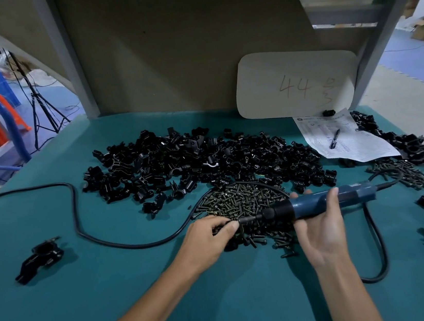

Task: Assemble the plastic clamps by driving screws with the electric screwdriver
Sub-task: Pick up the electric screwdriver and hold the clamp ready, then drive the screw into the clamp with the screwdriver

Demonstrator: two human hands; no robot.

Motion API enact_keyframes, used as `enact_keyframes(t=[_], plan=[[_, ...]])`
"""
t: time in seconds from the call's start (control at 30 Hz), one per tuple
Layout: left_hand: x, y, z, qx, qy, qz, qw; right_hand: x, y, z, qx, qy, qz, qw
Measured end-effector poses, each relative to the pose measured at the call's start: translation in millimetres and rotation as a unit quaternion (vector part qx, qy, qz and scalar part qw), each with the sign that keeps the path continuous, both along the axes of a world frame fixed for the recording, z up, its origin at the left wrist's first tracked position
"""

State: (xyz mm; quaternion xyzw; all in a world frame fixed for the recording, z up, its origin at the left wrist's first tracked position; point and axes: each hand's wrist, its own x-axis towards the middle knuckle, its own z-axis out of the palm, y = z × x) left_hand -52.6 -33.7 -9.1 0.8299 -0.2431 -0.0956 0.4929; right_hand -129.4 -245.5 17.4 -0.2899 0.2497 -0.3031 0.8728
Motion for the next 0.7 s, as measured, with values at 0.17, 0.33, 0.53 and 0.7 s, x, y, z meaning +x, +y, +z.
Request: enact_keyframes(t=[0.17,0.33,0.53,0.7], plan=[[9.5,3.8,1.8,-0.062,0.111,0.015,0.992,-1.9,3.0,-1.8,0.000,-0.003,0.037,0.999],[-1.3,-3.0,-3.2,-0.076,0.059,0.044,0.994,7.3,13.3,-5.3,-0.024,0.008,0.038,0.999],[-12.0,2.8,0.7,-0.067,-0.073,0.102,0.990,7.1,9.9,-6.6,-0.031,0.009,0.033,0.999],[-16.1,19.0,17.2,-0.005,0.039,-0.062,0.997,-3.0,-7.3,1.4,-0.023,0.001,0.052,0.998]])
